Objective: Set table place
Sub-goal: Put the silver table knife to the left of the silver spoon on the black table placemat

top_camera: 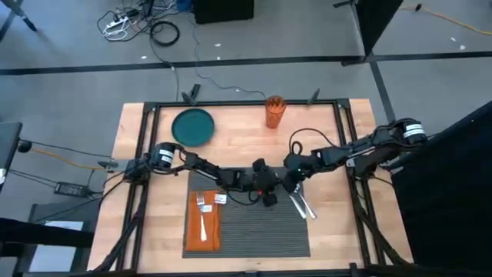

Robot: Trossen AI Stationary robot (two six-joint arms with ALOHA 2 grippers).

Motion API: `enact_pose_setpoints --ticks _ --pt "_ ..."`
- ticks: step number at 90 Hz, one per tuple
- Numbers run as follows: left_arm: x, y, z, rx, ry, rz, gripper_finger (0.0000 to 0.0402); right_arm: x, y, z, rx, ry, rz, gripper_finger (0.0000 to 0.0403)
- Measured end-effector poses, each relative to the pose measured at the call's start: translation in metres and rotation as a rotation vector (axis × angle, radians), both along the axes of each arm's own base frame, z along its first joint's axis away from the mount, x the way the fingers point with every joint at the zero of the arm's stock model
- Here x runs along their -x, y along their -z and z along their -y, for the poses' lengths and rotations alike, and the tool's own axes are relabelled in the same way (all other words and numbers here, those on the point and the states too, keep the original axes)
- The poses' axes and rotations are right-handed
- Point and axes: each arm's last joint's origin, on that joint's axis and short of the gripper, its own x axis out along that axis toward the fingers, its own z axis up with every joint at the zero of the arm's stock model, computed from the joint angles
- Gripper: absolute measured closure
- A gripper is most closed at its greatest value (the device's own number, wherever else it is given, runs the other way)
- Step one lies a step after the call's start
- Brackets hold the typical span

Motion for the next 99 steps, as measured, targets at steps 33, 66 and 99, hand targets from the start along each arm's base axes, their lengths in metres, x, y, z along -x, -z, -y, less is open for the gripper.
enact_pose_setpoints --ticks 33,66,99 --pt "-0.003 0.011 -0.005 0.019 0.01 0.005 0.0365 -0.002 0.001 -0.001 -0.015 -0.018 0.018 0.0324" --pt "-0.002 0.017 -0.005 0.013 0.011 -0.015 0.0365 -0.009 0.014 -0.002 -0.055 -0.008 0.006 0.0325" --pt "-0.001 0.018 -0.005 -0.006 0.029 -0.036 0.0365 -0.007 -0.009 -0.002 -0.064 -0.044 0.129 0.0328"
